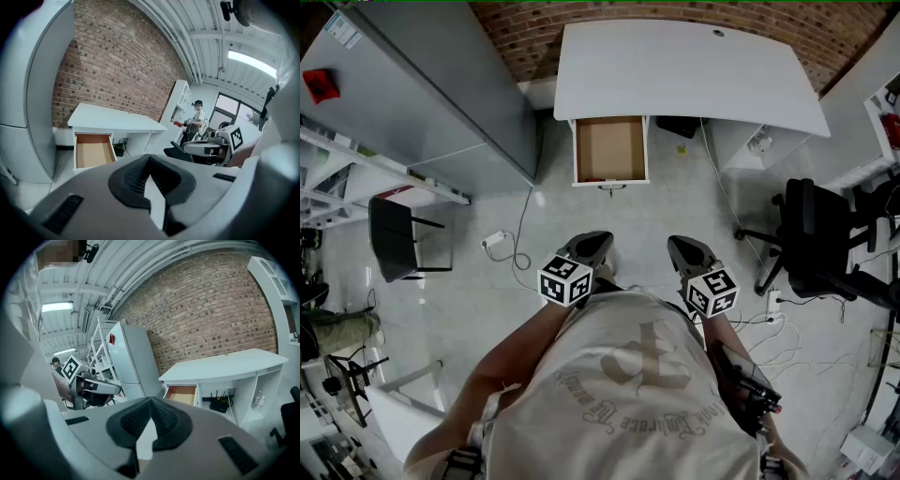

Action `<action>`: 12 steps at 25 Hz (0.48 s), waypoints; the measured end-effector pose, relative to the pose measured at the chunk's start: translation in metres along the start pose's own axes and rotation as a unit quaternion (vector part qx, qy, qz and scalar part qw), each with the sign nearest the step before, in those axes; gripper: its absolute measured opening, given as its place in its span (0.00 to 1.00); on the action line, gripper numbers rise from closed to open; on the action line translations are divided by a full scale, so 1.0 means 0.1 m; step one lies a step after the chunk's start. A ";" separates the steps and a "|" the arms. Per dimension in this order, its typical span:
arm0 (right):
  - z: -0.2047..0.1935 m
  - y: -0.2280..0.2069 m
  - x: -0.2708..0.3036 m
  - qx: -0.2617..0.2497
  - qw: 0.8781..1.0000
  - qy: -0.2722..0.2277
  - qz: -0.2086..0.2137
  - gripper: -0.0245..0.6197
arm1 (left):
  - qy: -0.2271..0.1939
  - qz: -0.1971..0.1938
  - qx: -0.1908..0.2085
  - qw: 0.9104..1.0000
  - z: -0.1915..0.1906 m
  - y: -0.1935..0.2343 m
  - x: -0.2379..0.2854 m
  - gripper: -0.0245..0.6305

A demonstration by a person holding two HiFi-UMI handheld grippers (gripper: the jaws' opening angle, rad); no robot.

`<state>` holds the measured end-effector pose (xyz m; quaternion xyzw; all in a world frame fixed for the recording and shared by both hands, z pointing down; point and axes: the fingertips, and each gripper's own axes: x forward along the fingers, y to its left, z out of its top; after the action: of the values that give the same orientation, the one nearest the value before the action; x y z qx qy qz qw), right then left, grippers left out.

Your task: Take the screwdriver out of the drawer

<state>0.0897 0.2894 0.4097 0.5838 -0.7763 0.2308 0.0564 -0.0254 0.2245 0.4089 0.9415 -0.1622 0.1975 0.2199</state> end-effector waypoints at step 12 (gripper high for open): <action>-0.20 0.25 -0.26 -0.002 1.000 0.003 0.005 0.07 | -0.006 0.009 -0.007 1.000 -0.30 -0.26 -0.28 0.07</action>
<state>0.0709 0.3262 0.4106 0.5792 -0.7793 0.2319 0.0589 -0.0485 0.2668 0.4121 0.9395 -0.1733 0.1925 0.2240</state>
